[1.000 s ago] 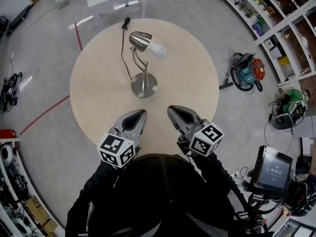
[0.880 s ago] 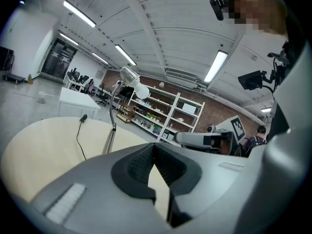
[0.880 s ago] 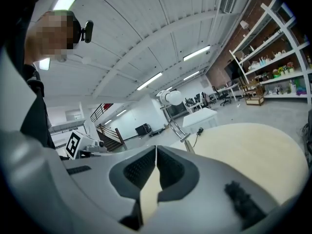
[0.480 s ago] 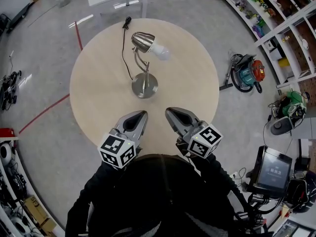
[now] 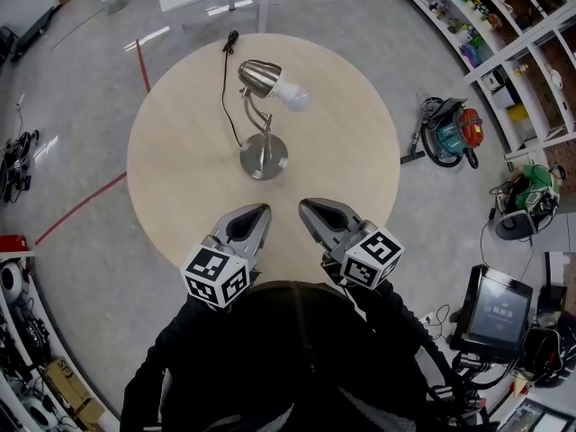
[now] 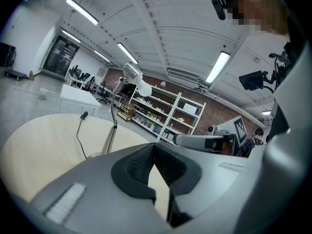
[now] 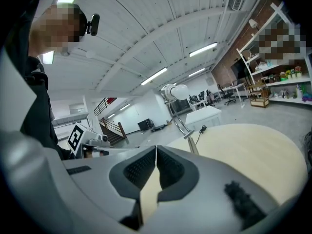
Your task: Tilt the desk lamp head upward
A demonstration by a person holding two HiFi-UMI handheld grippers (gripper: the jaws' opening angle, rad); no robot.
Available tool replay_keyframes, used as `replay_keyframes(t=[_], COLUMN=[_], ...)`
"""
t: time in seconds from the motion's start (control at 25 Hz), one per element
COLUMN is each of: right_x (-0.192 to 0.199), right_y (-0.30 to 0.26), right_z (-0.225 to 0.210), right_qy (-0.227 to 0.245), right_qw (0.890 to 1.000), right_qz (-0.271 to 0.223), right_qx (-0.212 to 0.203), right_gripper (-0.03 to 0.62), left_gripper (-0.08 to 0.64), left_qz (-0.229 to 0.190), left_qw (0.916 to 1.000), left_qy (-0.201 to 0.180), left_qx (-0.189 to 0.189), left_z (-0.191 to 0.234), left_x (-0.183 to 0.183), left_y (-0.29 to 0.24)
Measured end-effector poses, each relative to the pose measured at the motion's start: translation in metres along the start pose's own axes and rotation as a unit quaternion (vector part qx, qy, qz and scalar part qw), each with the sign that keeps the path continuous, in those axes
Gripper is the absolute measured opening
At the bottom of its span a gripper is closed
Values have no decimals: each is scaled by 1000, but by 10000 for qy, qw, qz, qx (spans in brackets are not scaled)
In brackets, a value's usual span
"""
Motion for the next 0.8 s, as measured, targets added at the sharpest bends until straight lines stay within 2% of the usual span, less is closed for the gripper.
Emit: replay_keyframes(t=[0.8], right_x=[0], right_y=[1], right_z=[-4], right_qy=[77], right_qw=[9999], right_qz=[31], right_qx=[118], right_gripper=[6], left_gripper=[6], left_qz=[60], left_qw=[10000], left_qy=[63], left_qx=[-38], left_z=[4], left_x=[1], left_y=[-2])
Point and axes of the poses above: the fingertips, and each gripper's own axes: y backward along the fingers, z to its left, x out of its underside, the point moved 9 cm from there along y, backward along the fingers, and after that the axes turned 10 degrees about z, right-handed, at the moved point
